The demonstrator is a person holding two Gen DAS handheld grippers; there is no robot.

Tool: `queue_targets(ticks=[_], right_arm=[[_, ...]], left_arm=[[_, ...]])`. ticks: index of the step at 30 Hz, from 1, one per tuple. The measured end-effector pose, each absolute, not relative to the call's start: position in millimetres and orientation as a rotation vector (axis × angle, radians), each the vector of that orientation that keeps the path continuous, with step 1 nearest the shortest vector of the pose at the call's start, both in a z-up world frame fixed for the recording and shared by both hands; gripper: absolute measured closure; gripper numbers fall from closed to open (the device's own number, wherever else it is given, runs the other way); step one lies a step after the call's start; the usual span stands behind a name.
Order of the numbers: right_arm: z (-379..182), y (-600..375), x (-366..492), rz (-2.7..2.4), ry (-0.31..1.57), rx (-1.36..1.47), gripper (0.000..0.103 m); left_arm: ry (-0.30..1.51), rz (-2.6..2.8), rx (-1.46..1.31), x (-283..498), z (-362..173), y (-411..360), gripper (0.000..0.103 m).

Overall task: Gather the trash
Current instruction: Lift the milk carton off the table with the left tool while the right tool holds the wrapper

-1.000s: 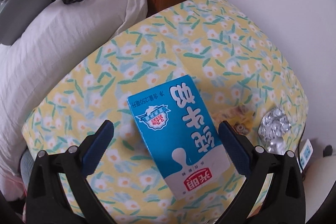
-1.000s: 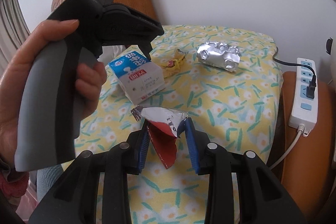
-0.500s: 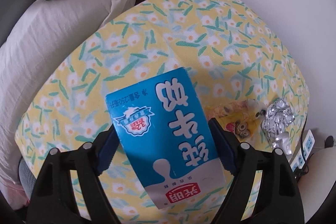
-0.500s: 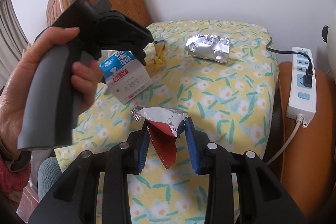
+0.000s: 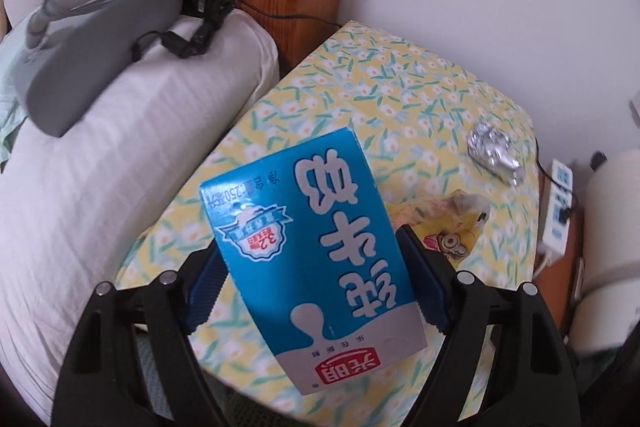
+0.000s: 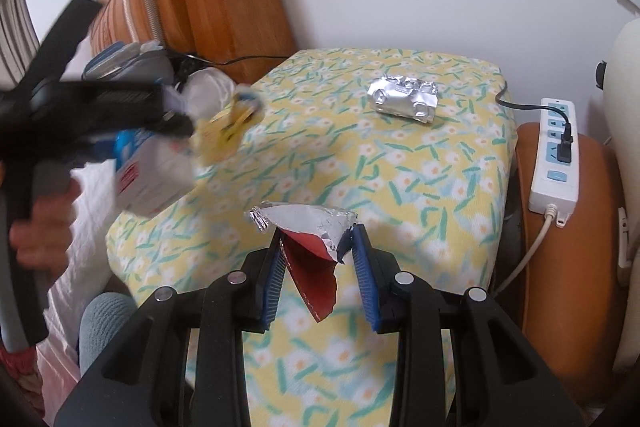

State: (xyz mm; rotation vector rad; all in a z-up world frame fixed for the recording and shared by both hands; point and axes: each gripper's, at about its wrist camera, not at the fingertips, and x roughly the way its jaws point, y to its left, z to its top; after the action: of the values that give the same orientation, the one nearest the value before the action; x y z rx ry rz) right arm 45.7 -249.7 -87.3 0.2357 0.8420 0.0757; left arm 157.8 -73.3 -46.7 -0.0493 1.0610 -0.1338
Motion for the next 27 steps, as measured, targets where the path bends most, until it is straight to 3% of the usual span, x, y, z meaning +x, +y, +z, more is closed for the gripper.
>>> queue_targets(ticks=[8, 16, 27], right_arm=[[-84.5, -226.6, 18.2, 0.074, 0.860, 0.224, 0.070], [-91.8, -217.8, 6.2, 0.062, 0.888, 0.225, 0.070], [-94.4, -213.1, 3.5, 0.078, 0.894, 0.218, 0.069]], left_arm=[[1.055, -0.222, 0.019, 115.8, -63.3, -60.3, 0.026], [1.151, -0.260, 0.018, 121.2, -101.8, -60.1, 0.026], [1.201, -0.260, -0.010, 128.7, -115.7, -60.4, 0.025]])
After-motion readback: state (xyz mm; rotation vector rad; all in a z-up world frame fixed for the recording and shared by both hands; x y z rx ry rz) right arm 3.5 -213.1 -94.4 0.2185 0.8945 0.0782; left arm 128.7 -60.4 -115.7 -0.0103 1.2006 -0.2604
